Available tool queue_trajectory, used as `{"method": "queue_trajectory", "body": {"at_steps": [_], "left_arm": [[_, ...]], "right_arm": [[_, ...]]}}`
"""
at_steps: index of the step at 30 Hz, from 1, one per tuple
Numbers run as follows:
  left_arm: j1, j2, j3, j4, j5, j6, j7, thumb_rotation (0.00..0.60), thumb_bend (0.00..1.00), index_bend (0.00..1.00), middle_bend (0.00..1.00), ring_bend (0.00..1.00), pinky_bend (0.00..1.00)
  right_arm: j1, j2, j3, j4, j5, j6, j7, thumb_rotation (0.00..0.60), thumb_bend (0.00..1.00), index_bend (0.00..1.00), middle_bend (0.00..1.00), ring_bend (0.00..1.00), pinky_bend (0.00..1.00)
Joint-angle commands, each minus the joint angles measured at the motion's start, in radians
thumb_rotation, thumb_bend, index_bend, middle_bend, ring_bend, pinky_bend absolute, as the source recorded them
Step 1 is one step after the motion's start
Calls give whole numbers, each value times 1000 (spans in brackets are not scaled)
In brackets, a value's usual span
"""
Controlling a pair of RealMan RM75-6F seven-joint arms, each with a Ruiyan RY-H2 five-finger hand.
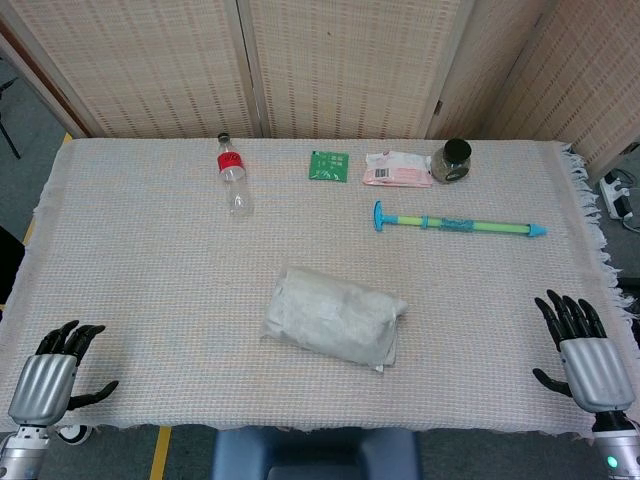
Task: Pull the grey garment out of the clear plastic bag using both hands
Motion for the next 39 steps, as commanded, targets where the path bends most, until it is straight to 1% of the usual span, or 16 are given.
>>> {"method": "queue_trajectory", "body": {"at_steps": [1,4,5,6,8,9,10,11,12,13,14,16,17,27,33,39], "left_arm": [[0,-4,1,1,9,-5,-4,452,183,234,263,148,211],[-14,-17,13,8,42,-31,-45,450,183,223,265,149,212],[-18,-30,16,13,45,-44,-68,449,183,220,272,157,240],[-22,-48,11,22,44,-51,-77,451,183,219,279,170,278],[-26,-68,6,36,42,-57,-80,455,186,219,341,241,437],[-30,-83,2,47,42,-63,-79,458,189,222,394,298,526],[-35,-100,-1,60,43,-69,-75,474,198,233,503,417,665],[-44,-128,-5,81,49,-80,-68,514,212,254,630,557,803],[-60,-162,0,109,74,-96,-72,544,227,269,711,652,883],[-96,-233,6,143,141,-113,-93,587,252,289,826,790,966],[-110,-274,1,180,165,-114,-89,600,272,294,903,878,996],[-134,-332,-6,235,207,-108,-91,600,293,305,984,978,1000],[-149,-366,-12,267,225,-106,-100,600,299,326,1000,999,1000],[-256,-559,-82,442,175,-229,-41,600,350,385,1000,1000,1000],[-307,-621,-122,514,142,-261,-19,600,337,368,1000,1000,1000],[-345,-663,-158,549,100,-274,-47,600,338,394,1000,1000,1000]], "right_arm": [[0,1,2,-1,3,-1,1,600,73,0,0,0,0],[-3,1,2,0,-1,6,-2,600,73,0,0,0,0],[-6,1,2,0,-1,12,-2,600,73,0,0,0,0],[-8,0,3,1,0,15,-5,600,73,0,0,0,0],[-9,-1,4,1,1,18,-9,600,74,0,0,0,0],[-10,-1,4,1,1,19,-10,600,73,0,0,0,0],[-11,-2,5,1,2,21,-10,600,72,0,0,0,0],[-12,-2,5,0,4,22,-10,600,72,0,0,0,0],[-13,-3,7,0,6,24,-13,600,72,0,0,0,0],[-10,-8,7,-1,7,17,-23,600,73,0,0,0,0],[-8,-10,6,-3,9,11,-29,600,74,0,0,0,0],[-5,-14,7,-5,13,4,-41,600,73,0,0,0,0],[-3,-17,7,-4,16,0,-49,600,73,0,0,0,0],[19,-19,22,-8,71,-55,-64,600,73,0,0,0,0],[38,-23,29,-3,111,-99,-76,600,73,0,0,0,0],[50,-26,43,-1,152,-122,-83,600,73,0,0,0,0]]}}
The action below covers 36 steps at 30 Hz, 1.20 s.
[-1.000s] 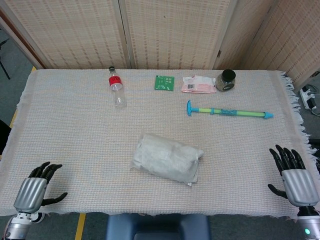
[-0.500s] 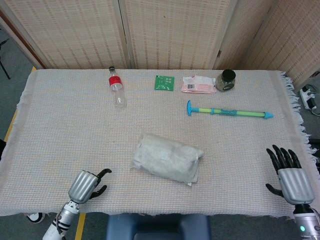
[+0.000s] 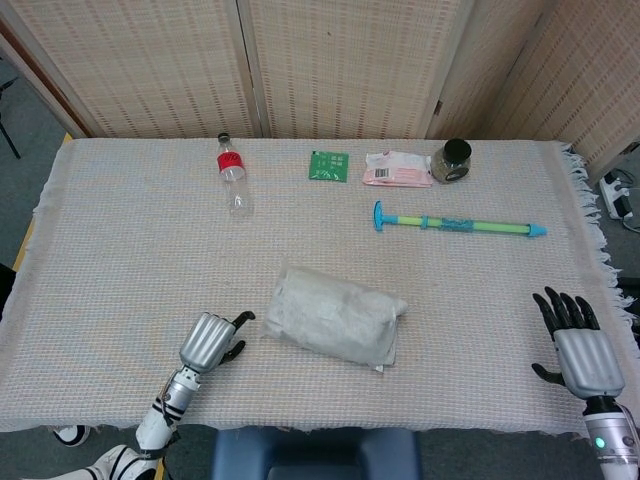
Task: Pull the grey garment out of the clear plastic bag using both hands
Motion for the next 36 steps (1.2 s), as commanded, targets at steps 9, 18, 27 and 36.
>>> {"method": "queue_trajectory", "body": {"at_steps": [9,18,27,36], "left_arm": [[-40,-76,19,47,-3,9,-37,600,320,418,1000,1000,1000],[-73,-147,3,145,5,62,-65,600,311,430,1000,1000,1000],[-90,-169,11,149,-2,71,-66,600,300,436,1000,1000,1000],[-115,-227,9,201,-5,77,-79,600,299,440,1000,1000,1000]], "right_arm": [[5,7,13,-4,29,-1,10,600,73,0,0,0,0],[3,26,9,-11,25,2,35,600,74,0,0,0,0],[1,34,6,-18,18,11,48,600,74,0,0,0,0],[-2,44,4,-20,11,17,68,600,74,0,0,0,0]]}}
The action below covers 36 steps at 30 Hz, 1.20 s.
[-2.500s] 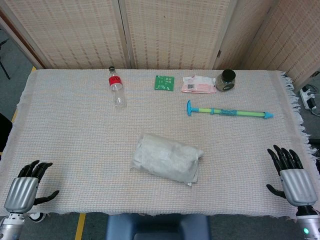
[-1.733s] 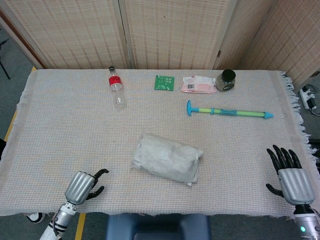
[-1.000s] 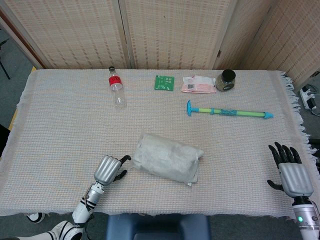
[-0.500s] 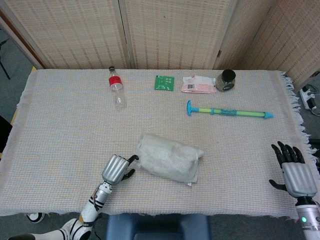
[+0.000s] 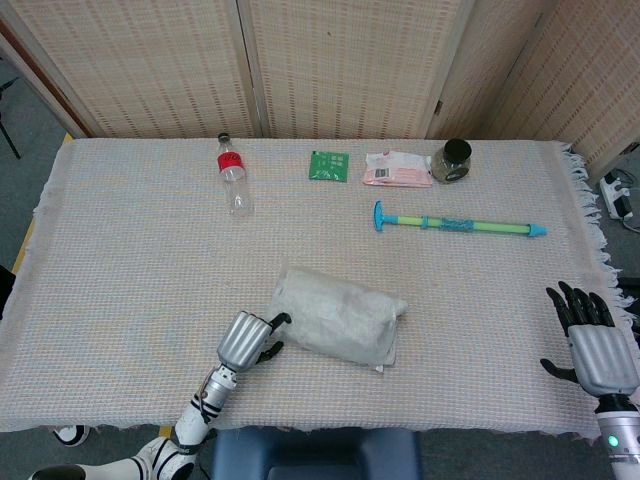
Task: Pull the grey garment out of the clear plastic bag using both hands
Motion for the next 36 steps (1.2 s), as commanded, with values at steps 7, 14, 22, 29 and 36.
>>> {"method": "queue_trajectory", "body": {"at_steps": [7,14,22,29,36], "left_arm": [[-34,-62,-9,111,1,18,-44,600,375,532,1000,1000,1000],[-49,-93,-2,189,8,44,-81,600,511,664,1000,1000,1000],[-43,-85,26,183,26,81,-90,600,551,708,1000,1000,1000],[-31,-55,54,119,38,90,-52,600,558,720,1000,1000,1000],[-23,-26,62,67,38,92,-21,600,557,722,1000,1000,1000]], "right_arm": [[2,3,1,0,4,-2,3,600,74,0,0,0,0],[5,0,-1,1,6,-7,-6,600,74,0,0,0,0],[14,-24,-4,14,-8,-11,-20,600,74,0,0,0,0],[75,-170,-10,158,-118,-46,72,600,108,195,0,0,0],[160,-295,15,277,-153,-111,145,600,210,420,21,0,0]]}}
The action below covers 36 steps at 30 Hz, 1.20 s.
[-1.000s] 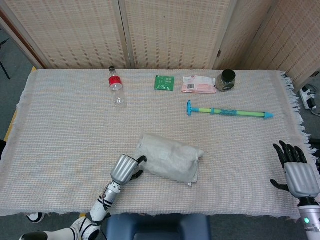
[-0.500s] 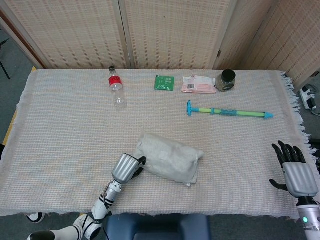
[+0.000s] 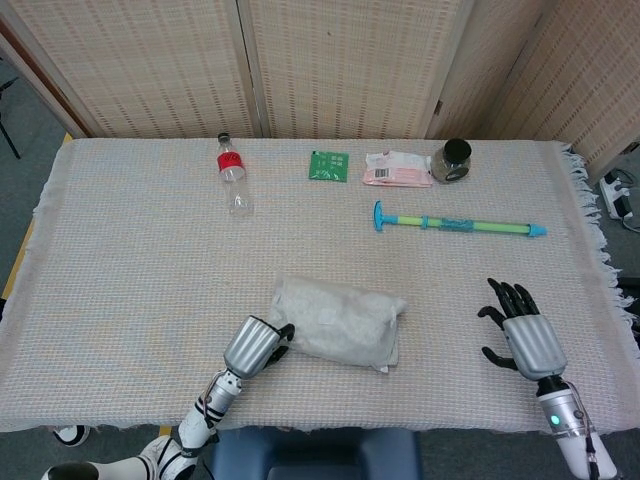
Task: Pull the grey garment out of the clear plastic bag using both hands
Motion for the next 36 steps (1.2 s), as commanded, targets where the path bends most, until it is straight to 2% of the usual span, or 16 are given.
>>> {"method": "queue_trajectory", "body": {"at_steps": [1,11,30,36], "left_arm": [[3,12,0,-19,-1,1,12,600,557,722,1000,1000,1000],[4,40,-3,-52,-9,-10,39,600,557,725,1000,1000,1000],[6,53,-4,-69,-11,-12,56,600,559,727,1000,1000,1000],[6,61,-4,-89,-9,-13,70,600,560,727,1000,1000,1000]], "right_arm": [[50,-67,18,63,-10,-46,42,600,216,428,22,0,0],[130,-211,59,190,58,-145,146,600,228,458,28,0,0],[171,-330,81,217,140,-224,373,600,243,440,1,0,0],[183,-363,87,239,154,-238,406,600,250,413,0,0,0]]}}
